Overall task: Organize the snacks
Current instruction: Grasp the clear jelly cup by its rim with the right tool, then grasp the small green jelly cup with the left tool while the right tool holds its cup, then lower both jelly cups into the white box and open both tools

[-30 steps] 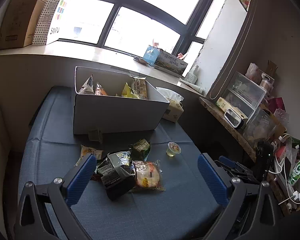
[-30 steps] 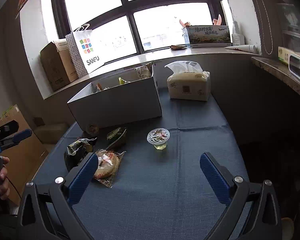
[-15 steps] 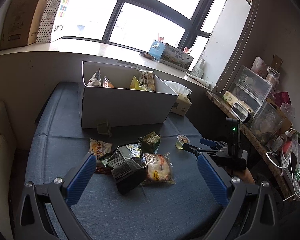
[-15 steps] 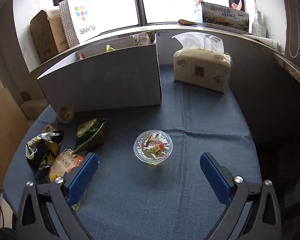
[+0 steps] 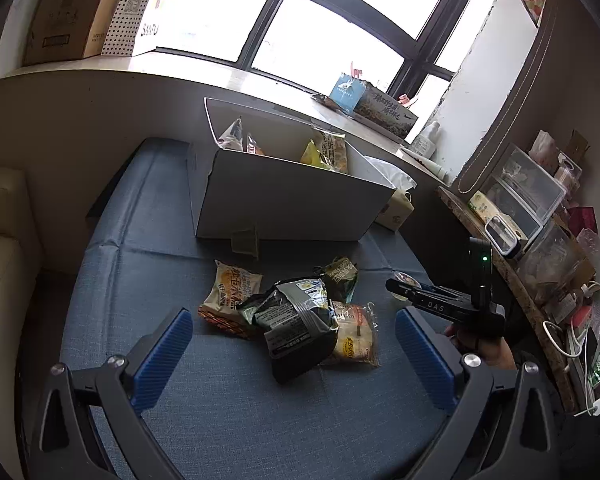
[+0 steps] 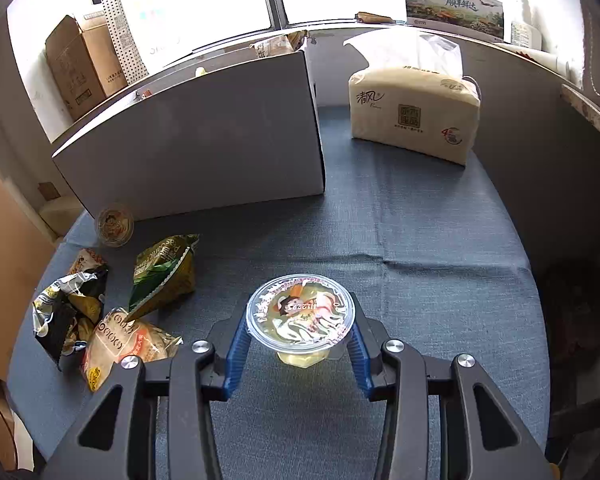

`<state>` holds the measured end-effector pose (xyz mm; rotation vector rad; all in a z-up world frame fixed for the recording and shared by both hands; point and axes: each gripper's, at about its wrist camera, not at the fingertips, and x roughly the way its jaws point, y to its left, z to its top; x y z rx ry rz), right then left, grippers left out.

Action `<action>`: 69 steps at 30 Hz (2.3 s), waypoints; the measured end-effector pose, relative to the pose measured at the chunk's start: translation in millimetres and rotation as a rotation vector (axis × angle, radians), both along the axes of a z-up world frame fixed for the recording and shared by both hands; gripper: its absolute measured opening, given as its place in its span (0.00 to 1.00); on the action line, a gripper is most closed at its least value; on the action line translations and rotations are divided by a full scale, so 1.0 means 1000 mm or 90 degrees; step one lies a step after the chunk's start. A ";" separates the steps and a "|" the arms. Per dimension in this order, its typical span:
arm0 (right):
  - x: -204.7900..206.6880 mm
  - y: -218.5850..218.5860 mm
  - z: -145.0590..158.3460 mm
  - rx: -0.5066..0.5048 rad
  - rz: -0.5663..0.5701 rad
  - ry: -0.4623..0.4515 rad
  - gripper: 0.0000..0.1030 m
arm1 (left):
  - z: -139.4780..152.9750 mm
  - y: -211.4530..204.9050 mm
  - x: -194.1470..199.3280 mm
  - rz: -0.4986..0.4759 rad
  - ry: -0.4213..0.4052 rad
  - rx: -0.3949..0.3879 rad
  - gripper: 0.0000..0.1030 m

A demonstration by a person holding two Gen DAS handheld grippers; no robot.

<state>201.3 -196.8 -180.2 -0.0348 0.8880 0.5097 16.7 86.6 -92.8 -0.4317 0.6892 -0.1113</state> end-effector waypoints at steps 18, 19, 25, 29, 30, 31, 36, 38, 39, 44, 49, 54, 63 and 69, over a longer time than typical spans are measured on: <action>-0.074 -0.048 0.039 0.131 -0.036 -0.035 0.45 | -0.045 0.002 0.145 0.055 0.139 0.052 1.00; -0.076 -0.046 0.041 0.125 -0.033 -0.040 0.45 | -0.049 0.002 0.153 0.069 0.157 0.069 1.00; -0.081 -0.033 0.040 0.110 -0.007 -0.047 0.45 | -0.070 0.001 0.181 0.112 0.208 0.075 0.98; -0.083 -0.030 0.038 0.108 -0.002 -0.046 0.45 | -0.078 -0.002 0.189 0.113 0.219 0.095 0.63; -0.084 -0.030 0.037 0.108 -0.002 -0.046 0.45 | -0.082 -0.001 0.192 0.102 0.229 0.085 0.52; -0.084 -0.030 0.037 0.108 -0.003 -0.048 0.45 | -0.084 -0.001 0.193 0.094 0.231 0.083 0.40; -0.087 -0.030 0.038 0.109 -0.003 -0.048 0.45 | -0.077 0.005 0.174 0.087 0.185 0.069 0.33; -0.087 -0.028 0.037 0.106 0.000 -0.044 0.45 | -0.068 0.006 0.159 0.080 0.154 0.067 0.33; -0.087 -0.028 0.036 0.105 0.002 -0.044 0.45 | -0.062 0.006 0.150 0.076 0.138 0.067 0.33; -0.089 -0.020 0.038 0.102 0.013 -0.049 0.46 | -0.022 0.003 0.108 0.047 0.057 0.057 0.33; -0.091 -0.007 0.052 0.105 0.037 -0.067 0.46 | 0.025 -0.014 0.076 0.005 -0.022 0.077 0.33; -0.082 0.014 0.080 0.119 0.077 -0.095 0.46 | 0.063 -0.019 0.071 -0.016 -0.077 0.091 0.33; -0.022 0.062 0.128 0.121 0.108 -0.124 0.46 | 0.107 -0.013 0.119 -0.011 -0.114 0.135 0.33; 0.034 0.095 0.150 0.127 0.117 -0.126 0.46 | 0.106 0.004 0.171 -0.004 -0.090 0.132 0.33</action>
